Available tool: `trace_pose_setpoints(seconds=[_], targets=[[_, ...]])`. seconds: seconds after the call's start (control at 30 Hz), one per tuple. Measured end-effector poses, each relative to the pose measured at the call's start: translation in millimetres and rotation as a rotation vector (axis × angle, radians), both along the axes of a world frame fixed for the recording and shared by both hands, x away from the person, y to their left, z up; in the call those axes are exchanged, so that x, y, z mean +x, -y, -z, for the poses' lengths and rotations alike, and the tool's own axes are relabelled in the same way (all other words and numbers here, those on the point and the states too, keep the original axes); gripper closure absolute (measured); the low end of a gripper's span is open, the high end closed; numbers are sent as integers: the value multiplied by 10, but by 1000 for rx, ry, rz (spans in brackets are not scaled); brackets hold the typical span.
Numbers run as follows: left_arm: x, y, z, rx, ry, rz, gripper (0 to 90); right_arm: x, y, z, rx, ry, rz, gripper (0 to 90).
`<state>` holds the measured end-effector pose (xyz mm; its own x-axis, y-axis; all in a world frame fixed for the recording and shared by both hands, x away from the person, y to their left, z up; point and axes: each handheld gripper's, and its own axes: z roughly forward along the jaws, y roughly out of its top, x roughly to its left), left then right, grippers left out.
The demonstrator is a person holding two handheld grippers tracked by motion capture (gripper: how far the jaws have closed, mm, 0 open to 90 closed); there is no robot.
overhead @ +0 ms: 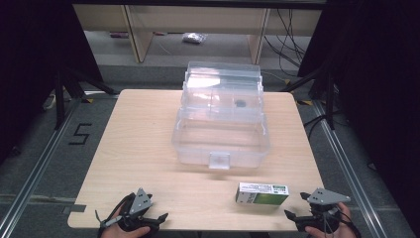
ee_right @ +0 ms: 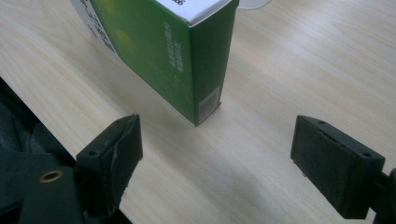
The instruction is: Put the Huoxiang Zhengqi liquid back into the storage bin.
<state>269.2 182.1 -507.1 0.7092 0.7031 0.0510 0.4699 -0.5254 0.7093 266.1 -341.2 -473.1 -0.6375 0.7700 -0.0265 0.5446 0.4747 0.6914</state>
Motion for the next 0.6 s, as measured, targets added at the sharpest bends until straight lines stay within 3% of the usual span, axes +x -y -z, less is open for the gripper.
trace_pose_setpoints(seconds=[0.13, 0.2, 0.27, 0.3, 0.5, 0.53, 0.6], targets=[[-3, 8, 6, -9, -3, -4, 179, -17, -3, -18, 10, -5, 11, 186], [-9, 21, 13, -27, -3, -10, 179, -9, 5, -40, 1, 8, -6, 196], [-2, 10, 11, -10, -1, -5, 179, 9, 16, -73, -15, 25, -32, 196], [-5, 12, 8, -4, 0, -10, 179, -10, 2, -103, -11, 6, -14, 199], [-6, 8, 5, -8, -4, -4, 179, 15, -25, -302, -63, 40, -63, 207], [-10, 17, 13, -23, -2, -9, 179, 8, -50, -333, -62, 31, -63, 211], [-6, 6, 7, -8, -3, -4, 179, 10, -82, -406, -90, 10, -79, 214]])
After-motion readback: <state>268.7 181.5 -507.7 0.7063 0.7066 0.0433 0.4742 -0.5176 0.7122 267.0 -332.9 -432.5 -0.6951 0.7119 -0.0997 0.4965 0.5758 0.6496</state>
